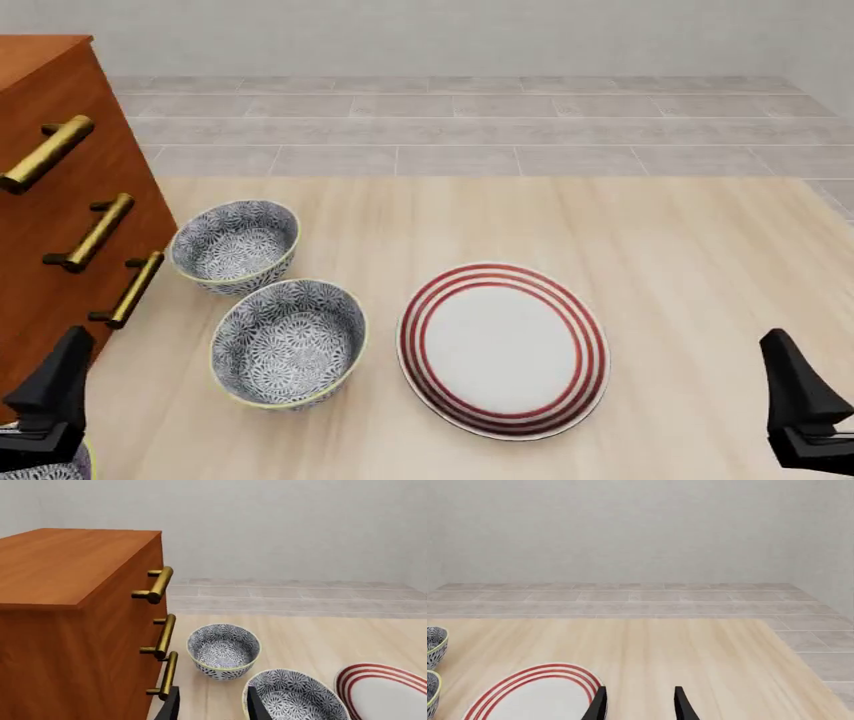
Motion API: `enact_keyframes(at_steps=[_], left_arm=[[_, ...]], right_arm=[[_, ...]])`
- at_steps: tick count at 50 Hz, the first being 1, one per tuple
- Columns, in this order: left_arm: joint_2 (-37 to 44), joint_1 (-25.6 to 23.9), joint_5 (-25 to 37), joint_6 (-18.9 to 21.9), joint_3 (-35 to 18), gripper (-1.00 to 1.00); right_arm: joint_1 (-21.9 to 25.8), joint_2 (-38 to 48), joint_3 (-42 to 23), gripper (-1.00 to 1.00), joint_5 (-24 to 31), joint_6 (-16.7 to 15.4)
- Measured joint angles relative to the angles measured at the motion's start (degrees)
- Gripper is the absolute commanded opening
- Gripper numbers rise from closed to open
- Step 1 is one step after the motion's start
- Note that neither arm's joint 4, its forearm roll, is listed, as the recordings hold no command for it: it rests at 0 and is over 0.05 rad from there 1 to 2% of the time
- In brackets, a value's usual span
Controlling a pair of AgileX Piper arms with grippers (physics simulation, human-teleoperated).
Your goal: Put the bowl at the front on the plate.
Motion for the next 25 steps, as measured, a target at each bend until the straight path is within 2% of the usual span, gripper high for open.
enact_keyframes(at_steps=[9,25], left_arm=[[5.75,-0.4,9.22,-2.02,-7.29,1.0],[13.9,-2.28,32.43,-5.93,-23.03,1.0]], right_arm=[[0.0,0.0,-0.06,1.0,0.06,-0.01],[0.0,0.0,-0.1,1.0,0.09,0.0]])
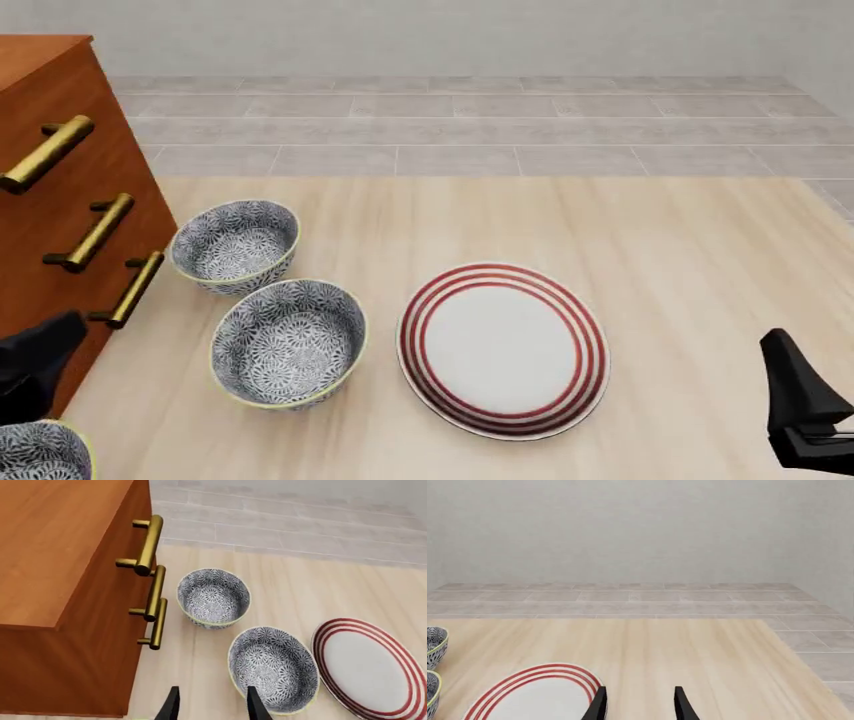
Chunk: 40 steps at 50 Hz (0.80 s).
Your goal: Put the bowl at the front on the plate.
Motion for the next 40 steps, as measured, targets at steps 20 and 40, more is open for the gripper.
enact_keyframes(at_steps=[20,40], left_arm=[[4.16,-1.78,26.87,-5.25,-13.55,1.0],[8.02,-1.28,34.17,-10.37,-13.37,1.0]], right_arm=[[0.0,0.0,-0.01,1.0,0.01,0.0],[0.0,0.0,-0.01,1.0,0.01,0.0]])
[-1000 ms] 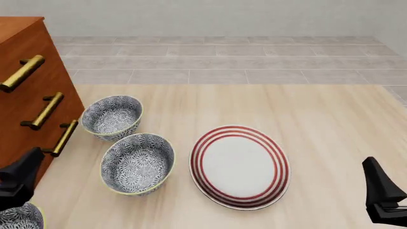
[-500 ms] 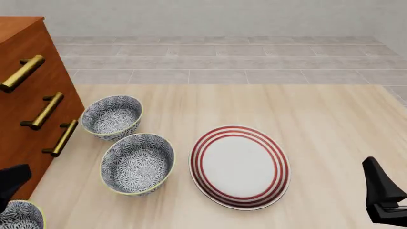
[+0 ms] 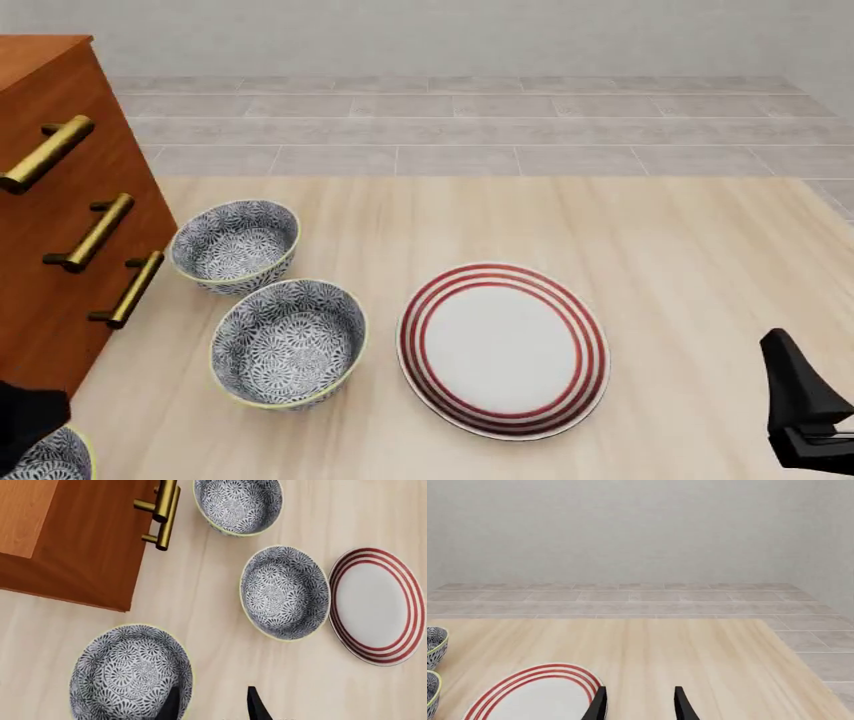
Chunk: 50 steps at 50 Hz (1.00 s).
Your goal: Put the bowl at the front on the plate.
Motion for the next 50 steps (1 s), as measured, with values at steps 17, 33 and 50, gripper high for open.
enact_keyframes(at_steps=[17,33,50], left_arm=[[1.61,4.11,0.9,0.29,-0.9,1.0],[2.44,7.12,-1.38,0.75,1.01,1.0],[5.26,9.29,-6.18,1.5,4.68,1.0]], right_arm=[[0.0,0.0,0.0,1.0,0.0,0.0],[0.0,0.0,0.0,1.0,0.0,0.0],[0.0,0.0,0.0,1.0,0.0,0.0]])
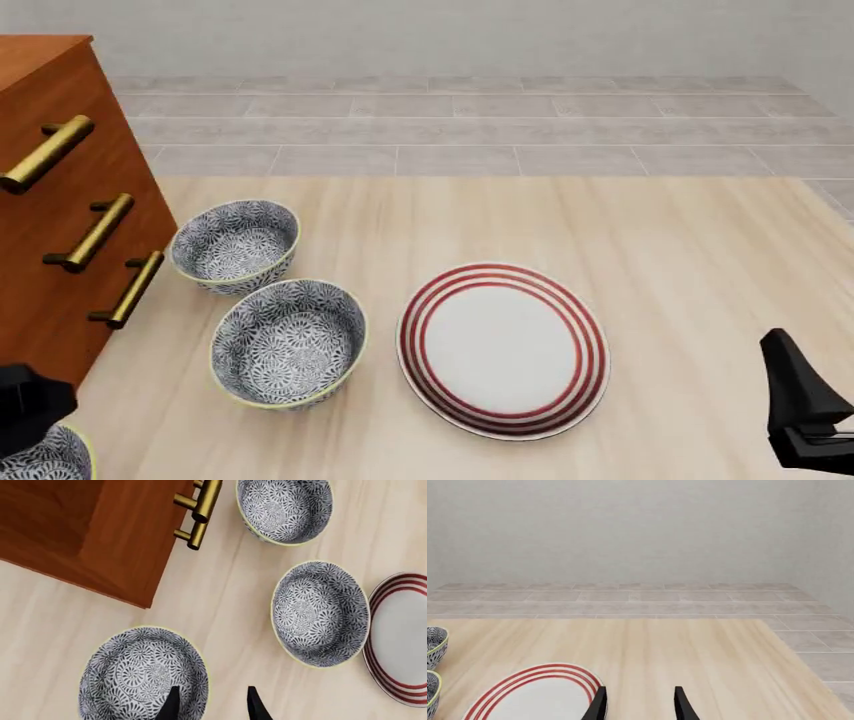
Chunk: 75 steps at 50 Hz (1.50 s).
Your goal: Put the bowl at the front on the plate.
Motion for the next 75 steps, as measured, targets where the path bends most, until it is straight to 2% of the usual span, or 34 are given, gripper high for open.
enact_keyframes(at_steps=[21,75], left_arm=[[4.29,0.76,-7.06,0.33,4.86,1.0],[10.74,2.03,-17.8,0.59,12.91,1.0]], right_arm=[[0.0,0.0,0.0,1.0,0.0,0.0],[0.0,0.0,0.0,1.0,0.0,0.0]])
